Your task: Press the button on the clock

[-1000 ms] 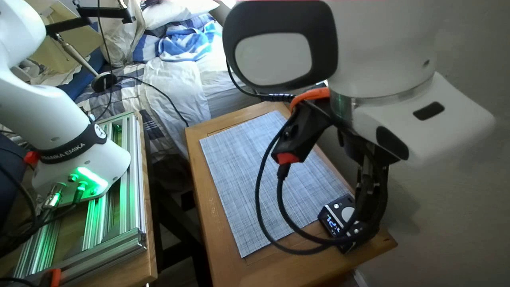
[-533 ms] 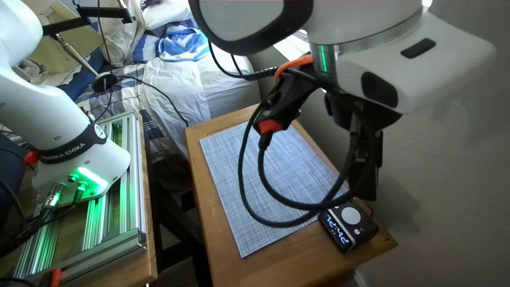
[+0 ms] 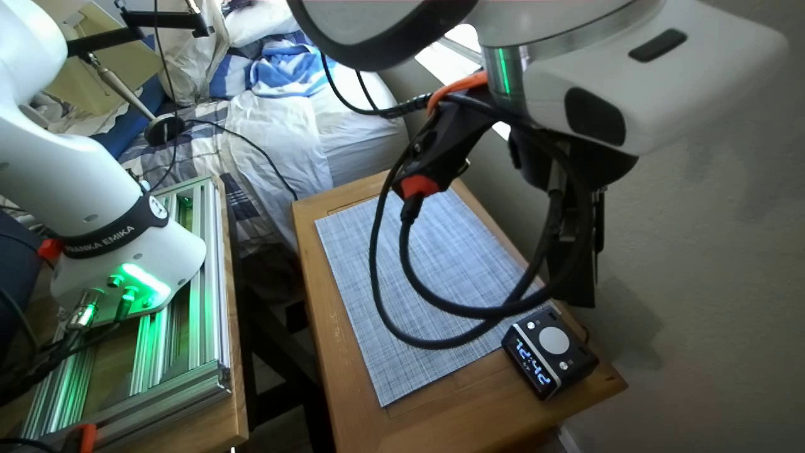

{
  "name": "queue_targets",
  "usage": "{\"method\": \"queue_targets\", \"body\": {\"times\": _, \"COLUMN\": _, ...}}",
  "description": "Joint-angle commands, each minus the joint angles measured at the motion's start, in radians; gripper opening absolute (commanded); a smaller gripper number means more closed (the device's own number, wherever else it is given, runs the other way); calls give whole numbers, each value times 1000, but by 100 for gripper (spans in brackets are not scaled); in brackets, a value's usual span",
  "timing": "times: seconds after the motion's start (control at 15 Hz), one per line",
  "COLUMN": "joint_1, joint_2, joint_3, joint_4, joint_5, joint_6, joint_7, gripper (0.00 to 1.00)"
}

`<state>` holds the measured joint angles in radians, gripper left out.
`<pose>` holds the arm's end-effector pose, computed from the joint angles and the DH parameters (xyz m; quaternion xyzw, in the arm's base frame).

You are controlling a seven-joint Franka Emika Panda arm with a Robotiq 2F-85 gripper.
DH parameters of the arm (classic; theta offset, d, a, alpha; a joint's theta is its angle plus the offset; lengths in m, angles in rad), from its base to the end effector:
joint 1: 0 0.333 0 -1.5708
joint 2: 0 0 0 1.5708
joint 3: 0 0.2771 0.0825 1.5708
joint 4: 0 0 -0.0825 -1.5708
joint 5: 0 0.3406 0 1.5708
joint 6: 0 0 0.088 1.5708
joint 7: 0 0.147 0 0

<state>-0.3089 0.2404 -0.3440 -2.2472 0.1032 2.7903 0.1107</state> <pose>0.4323 -0.3362 0.2561 0.9028 -0.3993 0.1495 0.0558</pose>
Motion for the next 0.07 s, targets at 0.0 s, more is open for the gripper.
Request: {"method": "queue_targets", "body": {"times": 0.0, "joint_1": -4, "joint_2": -2, "joint_3": 4, "joint_4": 0, "joint_5": -6, "joint_6": -2, "joint_7": 6, "gripper": 100}}
